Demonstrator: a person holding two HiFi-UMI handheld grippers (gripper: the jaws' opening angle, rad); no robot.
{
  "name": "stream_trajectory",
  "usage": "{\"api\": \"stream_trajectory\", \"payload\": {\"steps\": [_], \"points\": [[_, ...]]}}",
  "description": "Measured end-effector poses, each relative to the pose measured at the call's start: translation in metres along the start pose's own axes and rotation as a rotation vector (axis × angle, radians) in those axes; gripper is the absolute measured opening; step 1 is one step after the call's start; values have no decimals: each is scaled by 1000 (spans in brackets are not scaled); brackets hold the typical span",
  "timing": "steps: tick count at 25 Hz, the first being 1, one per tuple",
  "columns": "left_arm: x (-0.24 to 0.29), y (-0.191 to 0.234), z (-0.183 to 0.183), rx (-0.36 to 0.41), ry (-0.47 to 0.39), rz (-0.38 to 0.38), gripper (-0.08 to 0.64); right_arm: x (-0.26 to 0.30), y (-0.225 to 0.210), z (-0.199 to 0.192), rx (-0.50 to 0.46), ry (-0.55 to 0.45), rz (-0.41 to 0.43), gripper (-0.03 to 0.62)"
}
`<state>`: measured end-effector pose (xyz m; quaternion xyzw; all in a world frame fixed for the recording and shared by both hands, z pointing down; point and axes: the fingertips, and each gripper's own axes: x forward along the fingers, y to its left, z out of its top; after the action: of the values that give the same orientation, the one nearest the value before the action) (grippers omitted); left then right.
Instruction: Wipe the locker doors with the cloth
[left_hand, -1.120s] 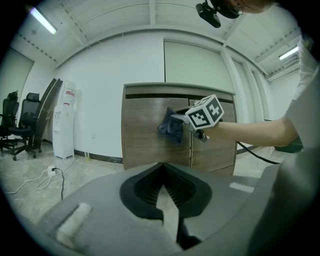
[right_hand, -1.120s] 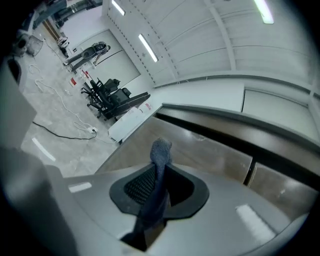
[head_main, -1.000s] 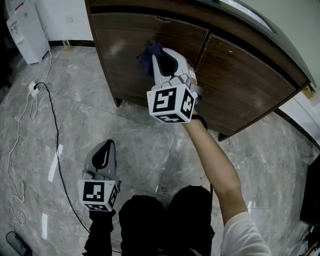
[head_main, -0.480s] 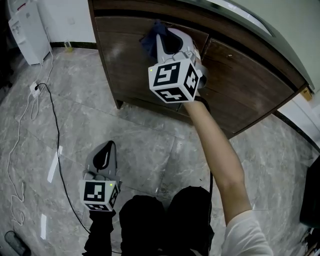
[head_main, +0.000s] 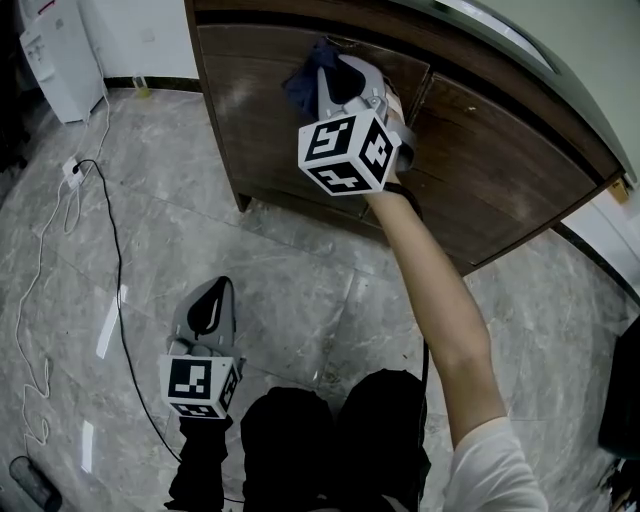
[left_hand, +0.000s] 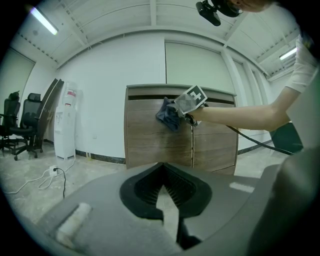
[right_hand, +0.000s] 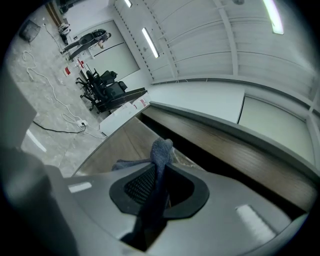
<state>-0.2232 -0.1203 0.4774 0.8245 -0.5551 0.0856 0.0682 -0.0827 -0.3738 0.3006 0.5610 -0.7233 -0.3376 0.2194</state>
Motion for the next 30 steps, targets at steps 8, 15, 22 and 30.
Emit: {"api": "stream_trajectory", "payload": {"steps": [8,15,22,30], "points": [[-2,6,-5,-4,9,9,3,1,50,-40,4,59,63,57],[-2,11,-8,-6,17,22,3,2,92,-71,11,102,118,57],[-3,16,-15,-13,24,32,3,-1,133,-104,10,151,175,57],[-2,22,-22,-25,38,47,3,-2,177,-139,-1,195,238,57]]}}
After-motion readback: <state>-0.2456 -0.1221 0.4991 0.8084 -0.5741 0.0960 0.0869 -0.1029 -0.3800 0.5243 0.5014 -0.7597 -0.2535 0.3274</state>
